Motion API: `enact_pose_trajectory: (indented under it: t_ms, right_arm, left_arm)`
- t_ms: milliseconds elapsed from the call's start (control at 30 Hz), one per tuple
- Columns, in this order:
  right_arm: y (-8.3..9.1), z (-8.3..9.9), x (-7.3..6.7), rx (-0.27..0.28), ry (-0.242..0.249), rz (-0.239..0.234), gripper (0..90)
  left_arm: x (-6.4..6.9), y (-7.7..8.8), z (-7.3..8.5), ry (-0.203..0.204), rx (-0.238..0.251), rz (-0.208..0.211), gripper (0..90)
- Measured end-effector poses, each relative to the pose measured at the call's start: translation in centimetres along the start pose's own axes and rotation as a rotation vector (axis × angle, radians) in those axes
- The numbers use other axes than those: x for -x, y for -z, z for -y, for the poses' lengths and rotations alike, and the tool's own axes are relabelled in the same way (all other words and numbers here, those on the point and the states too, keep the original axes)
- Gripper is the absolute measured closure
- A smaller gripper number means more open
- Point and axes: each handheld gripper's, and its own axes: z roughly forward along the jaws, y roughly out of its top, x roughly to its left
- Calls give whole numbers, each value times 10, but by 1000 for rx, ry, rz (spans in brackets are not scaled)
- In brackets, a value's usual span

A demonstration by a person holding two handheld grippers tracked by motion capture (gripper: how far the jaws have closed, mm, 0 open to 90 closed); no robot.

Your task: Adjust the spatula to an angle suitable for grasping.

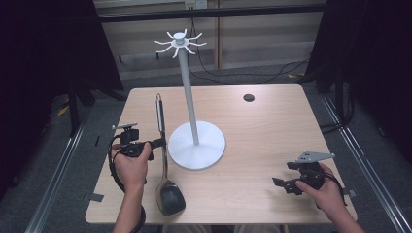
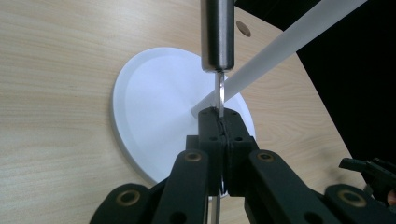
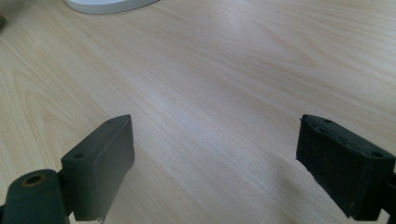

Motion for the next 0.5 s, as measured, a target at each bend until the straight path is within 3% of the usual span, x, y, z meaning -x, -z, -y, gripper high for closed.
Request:
enact_pose_trajectory:
  t_ms: [233, 500]
  right_arm:
    - [-1, 0, 0, -2, -1, -2, 112]
    - [-1, -1, 0, -2, 2, -1, 112]
  left_arm:
    - [6, 7, -4, -32, 18, 18, 889]
    - [18, 16, -10, -69, 79, 51, 889]
